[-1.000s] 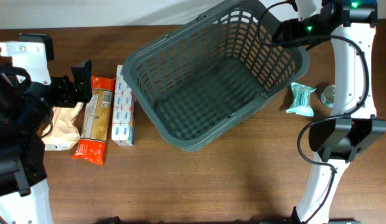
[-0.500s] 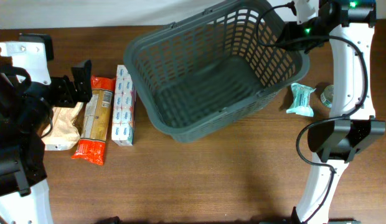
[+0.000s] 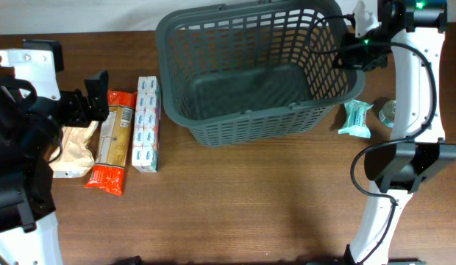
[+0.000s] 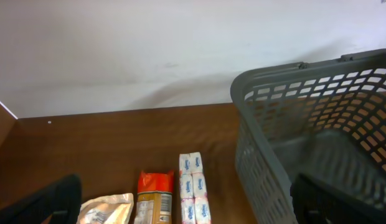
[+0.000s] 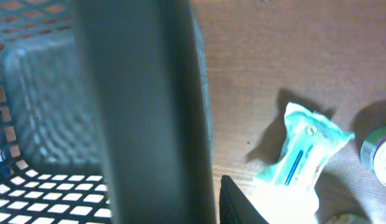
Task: Pack container
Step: 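Grasp basket rim with right gripper and drag basket toward center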
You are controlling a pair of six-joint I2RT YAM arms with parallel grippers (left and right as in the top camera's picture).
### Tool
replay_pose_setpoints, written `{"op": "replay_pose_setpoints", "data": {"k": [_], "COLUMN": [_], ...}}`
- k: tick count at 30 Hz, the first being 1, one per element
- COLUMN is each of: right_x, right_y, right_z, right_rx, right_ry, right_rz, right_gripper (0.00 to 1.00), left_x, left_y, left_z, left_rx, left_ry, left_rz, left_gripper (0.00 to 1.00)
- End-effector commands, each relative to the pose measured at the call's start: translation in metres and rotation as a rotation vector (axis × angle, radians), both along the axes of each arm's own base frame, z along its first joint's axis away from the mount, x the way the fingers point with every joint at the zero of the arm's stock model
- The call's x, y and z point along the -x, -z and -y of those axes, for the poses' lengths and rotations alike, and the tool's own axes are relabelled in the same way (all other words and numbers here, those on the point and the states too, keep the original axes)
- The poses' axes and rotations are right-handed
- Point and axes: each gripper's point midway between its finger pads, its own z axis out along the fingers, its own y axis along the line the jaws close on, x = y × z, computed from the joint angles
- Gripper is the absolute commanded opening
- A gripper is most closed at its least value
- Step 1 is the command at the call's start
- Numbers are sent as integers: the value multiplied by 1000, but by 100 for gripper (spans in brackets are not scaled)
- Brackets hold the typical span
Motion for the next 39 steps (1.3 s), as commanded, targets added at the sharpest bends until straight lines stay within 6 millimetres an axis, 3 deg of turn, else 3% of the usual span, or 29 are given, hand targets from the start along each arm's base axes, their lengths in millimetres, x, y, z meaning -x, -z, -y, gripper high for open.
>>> {"op": "replay_pose_setpoints", "data": {"k": [1, 14, 27, 28, 30, 34, 39], "right_x": [5, 12, 3, 1, -2, -7, -3], "right_y": [24, 25, 23, 23, 18, -14, -93], "right_z": [2, 0, 1, 0, -5, -3, -7], "right_rx": [5, -47, -49, -43, -51, -50, -62], "right_ry": [49, 260, 261, 213, 134, 116, 100], "right_rz": [-98, -180, -139, -120, -82, 24, 251], "right_gripper": [26, 25, 27, 40, 50, 53, 67], "left_x": [1, 1, 1, 1, 1, 1, 1], "left_y": [-3, -3, -3, -3, -3, -3, -3], "left_z": [2, 2, 2, 2, 2, 2, 2], "left_rx": [-4, -3, -3, -4, -4, -4, -3], "left_ry": [16, 16, 16, 16, 16, 16, 16], "left_rz": [8, 8, 8, 8, 8, 8, 8], "left_gripper": [99, 99, 99, 99, 99, 99, 99]}}
